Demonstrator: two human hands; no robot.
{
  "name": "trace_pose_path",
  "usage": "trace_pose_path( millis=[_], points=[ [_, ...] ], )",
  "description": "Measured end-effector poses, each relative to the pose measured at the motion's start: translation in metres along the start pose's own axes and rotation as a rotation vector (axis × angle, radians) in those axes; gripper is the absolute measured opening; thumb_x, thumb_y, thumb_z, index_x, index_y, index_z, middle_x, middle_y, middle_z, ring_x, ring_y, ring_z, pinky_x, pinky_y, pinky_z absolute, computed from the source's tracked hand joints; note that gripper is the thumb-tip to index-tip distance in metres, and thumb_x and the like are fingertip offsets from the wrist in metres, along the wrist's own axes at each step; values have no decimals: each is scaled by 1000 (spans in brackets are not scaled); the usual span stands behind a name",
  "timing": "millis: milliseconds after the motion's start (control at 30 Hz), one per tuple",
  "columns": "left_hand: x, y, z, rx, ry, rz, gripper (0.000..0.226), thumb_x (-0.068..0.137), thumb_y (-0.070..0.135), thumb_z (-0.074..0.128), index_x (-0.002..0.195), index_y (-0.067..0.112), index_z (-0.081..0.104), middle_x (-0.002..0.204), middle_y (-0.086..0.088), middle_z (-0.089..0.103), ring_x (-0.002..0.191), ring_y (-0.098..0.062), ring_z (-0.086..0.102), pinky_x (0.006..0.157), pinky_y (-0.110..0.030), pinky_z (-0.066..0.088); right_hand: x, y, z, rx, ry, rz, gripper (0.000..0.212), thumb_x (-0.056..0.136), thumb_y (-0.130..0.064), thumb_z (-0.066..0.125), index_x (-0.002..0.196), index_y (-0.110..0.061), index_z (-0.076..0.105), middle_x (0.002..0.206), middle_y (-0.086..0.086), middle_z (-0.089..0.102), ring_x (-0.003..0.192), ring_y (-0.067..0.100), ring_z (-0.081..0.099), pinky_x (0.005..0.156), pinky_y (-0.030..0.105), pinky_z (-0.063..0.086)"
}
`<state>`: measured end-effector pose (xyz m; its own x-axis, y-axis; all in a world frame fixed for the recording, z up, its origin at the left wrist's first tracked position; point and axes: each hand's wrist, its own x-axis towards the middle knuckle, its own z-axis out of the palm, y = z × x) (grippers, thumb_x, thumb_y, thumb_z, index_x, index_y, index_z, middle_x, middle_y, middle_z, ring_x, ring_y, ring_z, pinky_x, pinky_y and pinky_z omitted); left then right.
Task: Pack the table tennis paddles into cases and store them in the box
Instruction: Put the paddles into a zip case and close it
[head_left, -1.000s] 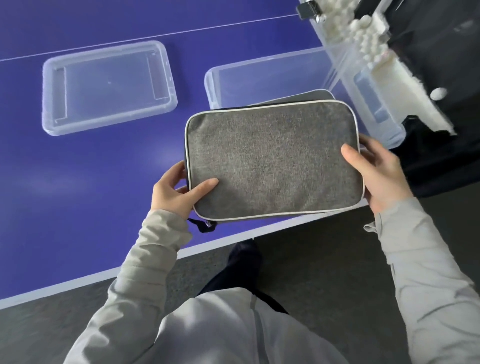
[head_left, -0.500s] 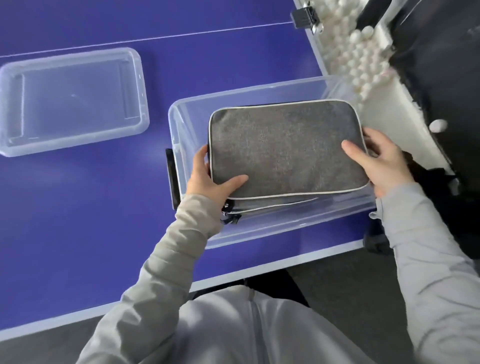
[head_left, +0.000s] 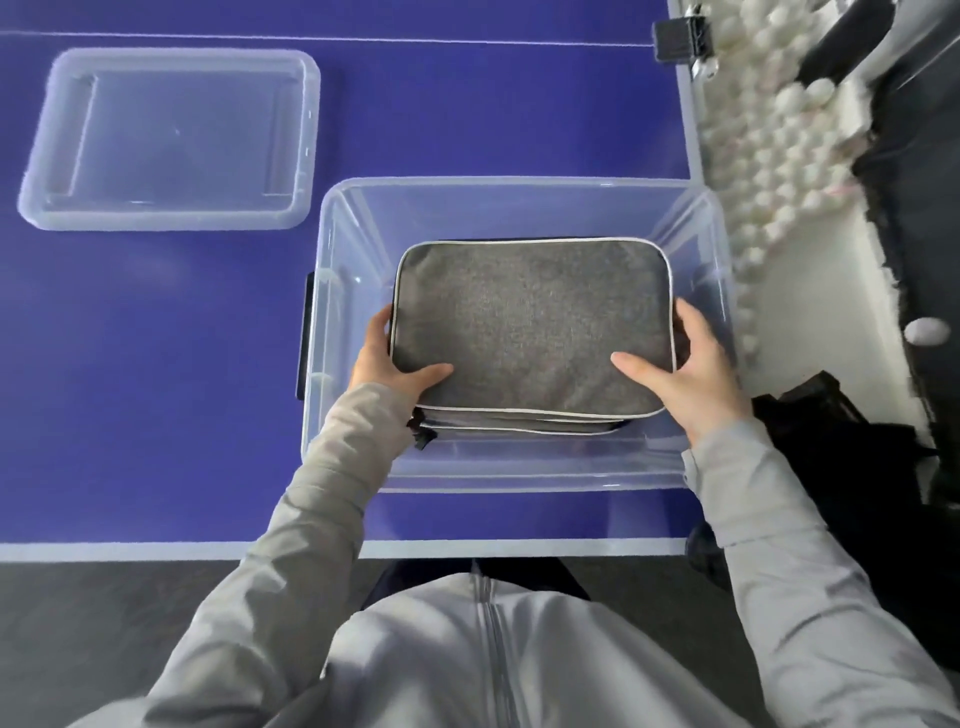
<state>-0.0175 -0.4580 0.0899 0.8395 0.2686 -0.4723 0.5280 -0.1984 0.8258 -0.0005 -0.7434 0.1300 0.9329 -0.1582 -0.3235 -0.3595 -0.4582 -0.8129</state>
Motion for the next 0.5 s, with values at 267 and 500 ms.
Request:
trace_pose_path(
  millis=[267,500],
  points=[
    [-3,1,-3,-38,14,-33,87,69,6,80,140,28,35,113,9,56,99,-13,59,89,-32,52,-5,6,4,-29,-29,-44,80,73,-19,80,141,-19,37,139,5,43,124,13,44,110,33,34],
    [-3,0,-4,-76,-11,-111,89,71,12,80,142,33,31,122,1,55,104,-20,60,92,-37,51,-8,5,6,-73,-10,-84,79,75,-20,78,142,-20,36,137,4,40,122,11,41,103,24,31]
  ],
)
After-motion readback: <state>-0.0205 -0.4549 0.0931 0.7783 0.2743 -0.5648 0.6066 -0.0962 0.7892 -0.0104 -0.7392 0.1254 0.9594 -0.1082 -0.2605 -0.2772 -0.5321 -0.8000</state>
